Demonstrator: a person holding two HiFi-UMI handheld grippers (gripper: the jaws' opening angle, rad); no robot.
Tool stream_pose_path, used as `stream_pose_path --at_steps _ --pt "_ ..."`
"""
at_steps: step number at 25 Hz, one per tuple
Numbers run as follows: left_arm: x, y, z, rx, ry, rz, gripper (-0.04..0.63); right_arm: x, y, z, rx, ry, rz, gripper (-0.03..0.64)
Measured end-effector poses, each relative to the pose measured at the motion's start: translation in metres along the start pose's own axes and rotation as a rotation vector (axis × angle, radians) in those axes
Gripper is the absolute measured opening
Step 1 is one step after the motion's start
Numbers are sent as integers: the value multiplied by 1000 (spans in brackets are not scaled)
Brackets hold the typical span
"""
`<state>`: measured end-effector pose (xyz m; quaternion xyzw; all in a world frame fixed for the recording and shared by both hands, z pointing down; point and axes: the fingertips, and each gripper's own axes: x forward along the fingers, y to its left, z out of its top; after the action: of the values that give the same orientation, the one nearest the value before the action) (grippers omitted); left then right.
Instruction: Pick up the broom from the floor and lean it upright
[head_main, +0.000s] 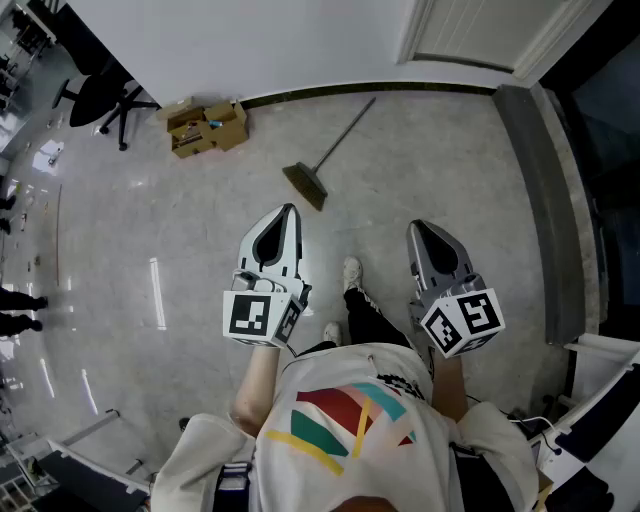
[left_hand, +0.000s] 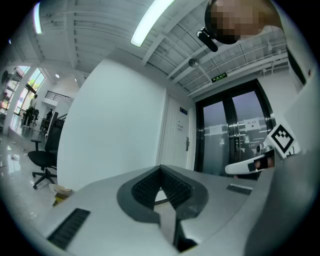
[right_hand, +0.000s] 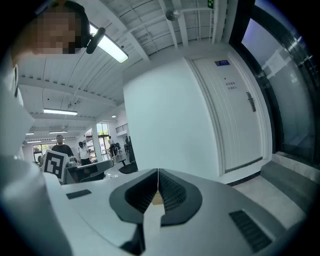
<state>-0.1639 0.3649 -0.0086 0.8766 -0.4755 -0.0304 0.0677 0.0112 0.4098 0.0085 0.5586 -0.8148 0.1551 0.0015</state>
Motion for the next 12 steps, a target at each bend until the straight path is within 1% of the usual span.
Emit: stream_pose_path --at_steps 4,7,9,12 --pt "83 20 7 11 -6 6 43 69 -59 28 0 2 10 12" --pt "139 36 21 22 -30 34 43 118 -100 48 25 1 46 12" --pt "167 50 28 32 -32 57 43 148 -119 54 47 16 66 12" --pt "202 83 29 45 -14 84 43 193 -134 59 63 40 70 12"
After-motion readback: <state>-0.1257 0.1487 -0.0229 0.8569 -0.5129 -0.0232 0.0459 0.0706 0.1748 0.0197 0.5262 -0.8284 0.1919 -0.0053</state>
